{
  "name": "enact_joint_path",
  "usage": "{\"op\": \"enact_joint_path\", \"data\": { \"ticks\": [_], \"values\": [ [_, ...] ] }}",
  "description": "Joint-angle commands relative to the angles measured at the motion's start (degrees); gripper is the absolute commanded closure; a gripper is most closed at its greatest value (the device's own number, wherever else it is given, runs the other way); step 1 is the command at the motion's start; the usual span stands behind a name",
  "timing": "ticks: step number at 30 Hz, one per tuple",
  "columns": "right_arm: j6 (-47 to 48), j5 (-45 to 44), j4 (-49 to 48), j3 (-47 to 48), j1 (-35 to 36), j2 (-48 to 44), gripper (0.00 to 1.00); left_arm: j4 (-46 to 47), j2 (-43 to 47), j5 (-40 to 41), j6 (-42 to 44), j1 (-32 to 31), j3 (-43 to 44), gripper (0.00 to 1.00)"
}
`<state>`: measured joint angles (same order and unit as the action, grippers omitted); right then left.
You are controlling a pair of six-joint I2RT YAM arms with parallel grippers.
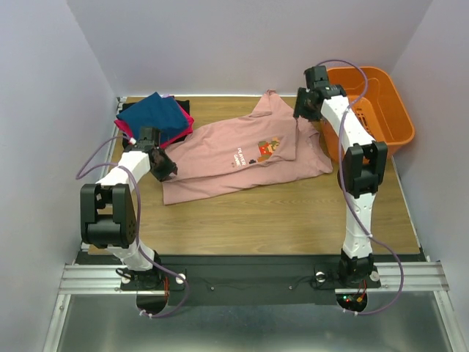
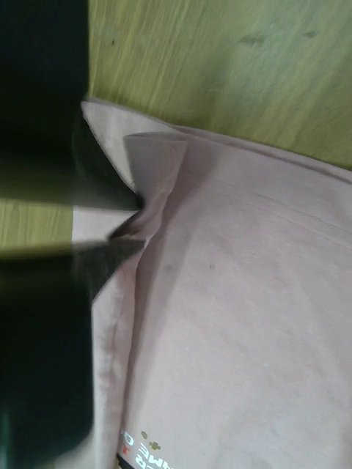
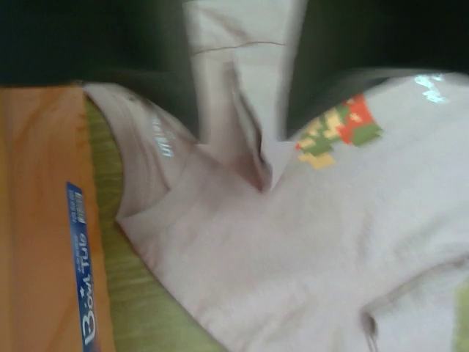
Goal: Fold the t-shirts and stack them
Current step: Fold the tshirt
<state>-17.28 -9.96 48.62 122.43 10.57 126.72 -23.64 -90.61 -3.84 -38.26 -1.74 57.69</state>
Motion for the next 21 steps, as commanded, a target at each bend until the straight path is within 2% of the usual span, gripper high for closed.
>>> {"op": "enact_joint_path", "data": {
  "ticks": [1, 2, 3, 6, 8, 13, 17, 21],
  "values": [
    [-0.03, 1.42, -2.04, 7.37, -0.11, 0.64, 0.35, -0.97, 0.87, 3.39, 2.05, 0.42, 6.72, 0.51],
    [-0.47, 2.56, -2.21, 9.82, -0.11, 0.55, 0.22, -1.84, 1.22, 6.7, 2.57, 0.42, 9.34, 0.38],
    [-0.65, 3.09, -2.21, 10.54, -0.2, 0.55, 0.2, -2.28, 1.22, 7.78, 2.84, 0.42, 10.85, 0.34],
    [-0.92, 6.25, -2.3, 9.07, -0.02, -1.46, 0.1, -3.52, 1.57, 11.38, 4.41, -0.45, 15.86, 0.27],
    [-0.83, 9.32, -2.3, 5.99, 0.07, -3.74, 0.11, -3.43, 1.92, 11.92, 5.12, -1.07, 16.92, 0.27],
    [-0.38, 13.81, -3.09, -9.97, 1.47, -7.35, 0.18, 0.25, 2.45, 10.43, 6.0, -6.59, 13.16, 0.26],
    [-1.7, 16.02, -5.81, -19.92, 1.82, -9.9, 0.33, 3.77, 1.67, 8.33, 5.3, -12.22, 8.51, 0.26],
    [-2.32, 16.37, -8.19, -24.95, 1.74, -10.44, 0.43, 7.19, 1.22, 5.96, 3.72, -14.78, 4.89, 0.26]
  ]
}}
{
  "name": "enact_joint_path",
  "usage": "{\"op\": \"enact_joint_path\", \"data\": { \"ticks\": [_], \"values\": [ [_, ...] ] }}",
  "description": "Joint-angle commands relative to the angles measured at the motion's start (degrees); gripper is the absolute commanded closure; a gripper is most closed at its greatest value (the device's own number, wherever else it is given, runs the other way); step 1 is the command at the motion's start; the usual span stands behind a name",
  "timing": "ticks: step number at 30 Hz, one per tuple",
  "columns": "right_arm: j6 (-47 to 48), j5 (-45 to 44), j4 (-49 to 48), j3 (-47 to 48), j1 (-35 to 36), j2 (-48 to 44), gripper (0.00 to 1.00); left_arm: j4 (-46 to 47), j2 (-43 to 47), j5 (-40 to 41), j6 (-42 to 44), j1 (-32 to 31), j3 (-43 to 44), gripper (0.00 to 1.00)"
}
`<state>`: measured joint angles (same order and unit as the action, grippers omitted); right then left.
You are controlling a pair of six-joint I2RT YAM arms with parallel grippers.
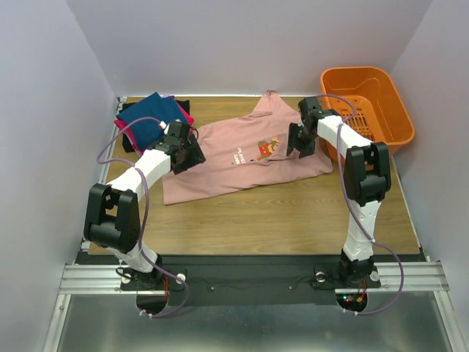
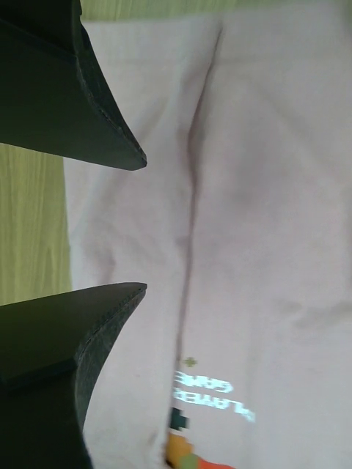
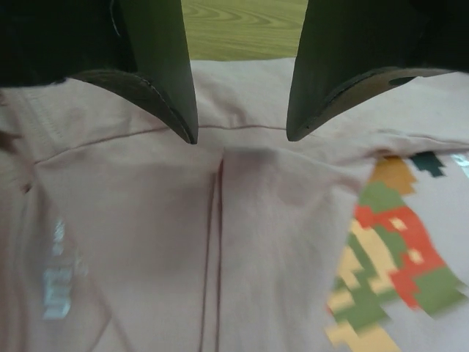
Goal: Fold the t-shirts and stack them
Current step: Fold the tshirt
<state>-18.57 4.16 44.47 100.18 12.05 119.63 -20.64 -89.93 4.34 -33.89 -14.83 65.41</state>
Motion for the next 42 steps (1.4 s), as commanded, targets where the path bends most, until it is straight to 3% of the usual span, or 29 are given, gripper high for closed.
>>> {"op": "enact_joint_path", "data": {
  "ticks": [1, 18, 37, 42],
  "values": [
    [-1.12, 2.69, -4.56, -3.23, 0.34, -3.35, 0.44, 4.9, 0.37, -2.75, -1.0, -1.95, -3.61, 0.25],
    [-1.3, 2.69, -6.94, -3.5, 0.34, 1.04, 0.6, 10.27, -0.95, -5.48, -1.0, -2.66, -12.5, 0.25],
    [-1.3, -0.3, -7.46, -8.6, 0.25, -0.1, 0.55, 10.36, -0.16, -4.87, -1.0, -2.66, -13.02, 0.25],
    [-1.21, -0.3, -8.34, -7.29, 0.34, 0.42, 0.68, 10.19, 0.81, -4.78, -0.92, -2.66, -13.11, 0.25]
  ]
}}
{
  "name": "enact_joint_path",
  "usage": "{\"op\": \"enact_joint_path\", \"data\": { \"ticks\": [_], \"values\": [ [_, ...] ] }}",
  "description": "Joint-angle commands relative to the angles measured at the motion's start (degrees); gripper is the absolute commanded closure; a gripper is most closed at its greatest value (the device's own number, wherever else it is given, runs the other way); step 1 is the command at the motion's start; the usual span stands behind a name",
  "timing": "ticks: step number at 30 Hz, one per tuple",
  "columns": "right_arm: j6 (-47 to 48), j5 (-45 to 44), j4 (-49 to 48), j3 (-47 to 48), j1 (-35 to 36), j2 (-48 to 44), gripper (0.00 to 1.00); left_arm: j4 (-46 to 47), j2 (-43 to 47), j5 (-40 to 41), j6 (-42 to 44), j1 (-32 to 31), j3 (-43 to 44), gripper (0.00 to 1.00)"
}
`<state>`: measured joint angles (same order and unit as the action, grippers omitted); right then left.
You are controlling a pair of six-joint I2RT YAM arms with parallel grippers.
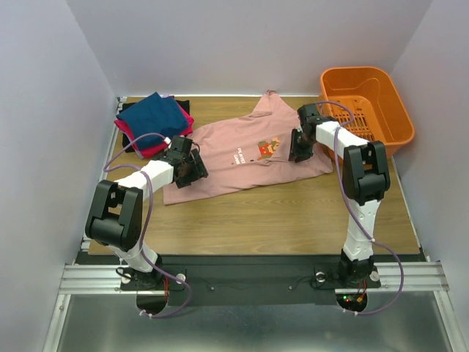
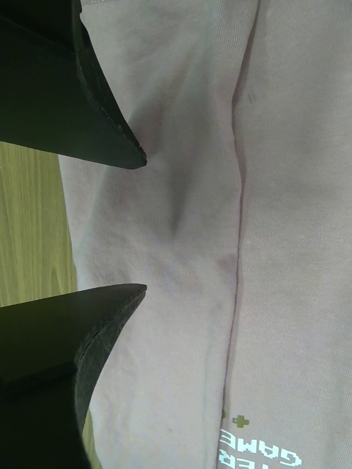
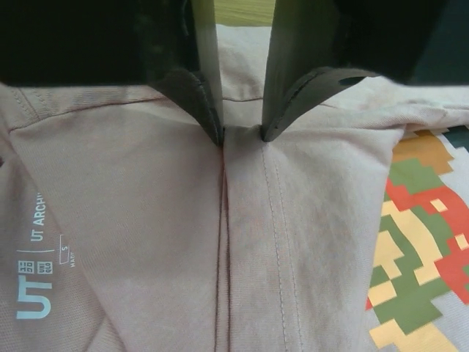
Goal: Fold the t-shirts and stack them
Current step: Fold the tshirt
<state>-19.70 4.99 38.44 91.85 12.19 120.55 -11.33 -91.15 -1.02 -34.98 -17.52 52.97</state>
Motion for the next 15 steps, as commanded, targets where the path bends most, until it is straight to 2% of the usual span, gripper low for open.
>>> {"op": "enact_joint_path", "data": {
  "ticks": [1, 2, 3, 6, 15],
  "values": [
    [0.02, -1.13, -2.31, 1.39, 0.12, -0.41, 0.72, 0.7, 2.12, 0.58, 0.18, 0.03, -0.68, 0.25],
    [0.1, -1.13, -2.31, 1.83, 0.21, -0.41, 0.76, 0.7, 2.12, 0.58, 0.18, 0.03, -0.68, 0.25],
    [0.28, -1.04, -2.4, 2.88, 0.21, -0.41, 0.85, 0.7, 2.12, 0.58, 0.09, 0.03, -0.76, 0.25],
    [0.72, -0.17, -2.4, 4.91, 0.21, 0.47, 0.99, 0.7, 2.12, 0.58, -0.17, 0.03, -0.85, 0.25],
    [-0.42, 5.45, -2.31, 18.95, 1.61, 7.57, 1.0, 0.52, 2.03, 0.58, -0.61, 0.03, -1.03, 0.24]
  ]
}}
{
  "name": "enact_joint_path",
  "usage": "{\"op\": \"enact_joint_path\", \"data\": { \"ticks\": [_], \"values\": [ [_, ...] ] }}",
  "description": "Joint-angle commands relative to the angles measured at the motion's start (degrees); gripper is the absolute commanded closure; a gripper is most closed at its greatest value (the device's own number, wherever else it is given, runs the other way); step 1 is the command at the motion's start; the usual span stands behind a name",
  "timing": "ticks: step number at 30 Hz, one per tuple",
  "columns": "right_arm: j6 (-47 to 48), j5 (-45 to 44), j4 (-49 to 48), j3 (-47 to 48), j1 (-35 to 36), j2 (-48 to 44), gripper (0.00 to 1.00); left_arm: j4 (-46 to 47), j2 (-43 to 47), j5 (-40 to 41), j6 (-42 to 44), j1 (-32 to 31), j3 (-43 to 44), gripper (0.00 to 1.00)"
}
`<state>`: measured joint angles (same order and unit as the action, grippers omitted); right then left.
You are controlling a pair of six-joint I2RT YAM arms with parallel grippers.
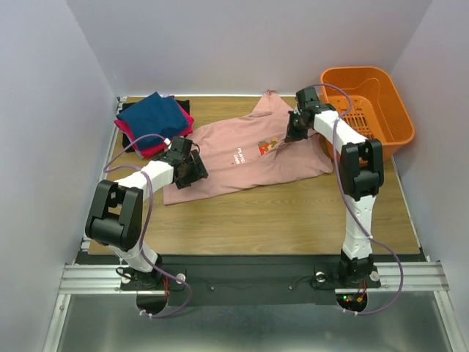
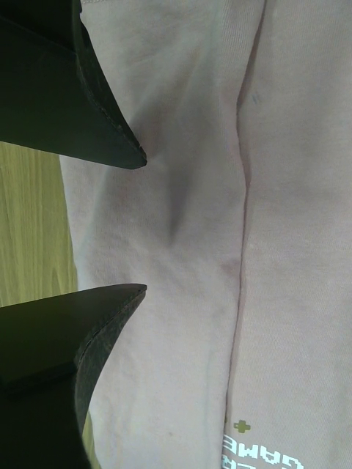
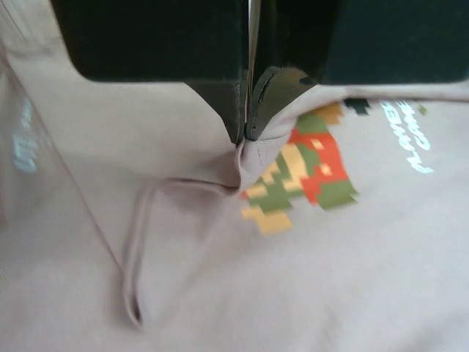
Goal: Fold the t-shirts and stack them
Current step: Fold the tshirt
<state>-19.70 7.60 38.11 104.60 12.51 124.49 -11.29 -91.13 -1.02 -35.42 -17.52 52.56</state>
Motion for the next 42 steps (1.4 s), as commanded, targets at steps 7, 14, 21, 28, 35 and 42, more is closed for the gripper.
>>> {"op": "enact_joint_path", "data": {
  "ticks": [7, 14, 21, 28, 35, 42],
  "values": [
    [-0.86, 6.9, -1.98, 16.33, 3.3, 11.12, 0.98, -0.57, 1.31, 0.58, -0.09, 0.03, 0.18, 0.24],
    [0.1, 8.05, -2.07, 18.98, 4.8, 13.59, 0.89, -1.89, 0.61, 0.58, -0.09, 0.03, 1.41, 0.25],
    [-0.42, 9.62, -2.51, 22.57, 4.8, 15.17, 0.64, -2.68, 0.25, 0.58, -0.18, 0.03, 2.11, 0.25],
    [-1.74, 7.35, -3.57, 25.13, 4.89, 13.25, 0.23, -3.3, 0.08, 0.58, 0.09, 0.03, 2.81, 0.24],
    [1.86, 0.59, -3.57, 10.41, 4.71, 1.67, 0.17, -2.95, 2.44, 3.83, 0.44, -0.5, 3.6, 0.24],
    [2.92, -3.29, -5.93, -7.1, 4.27, -5.39, 0.15, 0.3, 0.7, 2.78, 2.55, -1.11, 5.8, 0.25]
  ]
}}
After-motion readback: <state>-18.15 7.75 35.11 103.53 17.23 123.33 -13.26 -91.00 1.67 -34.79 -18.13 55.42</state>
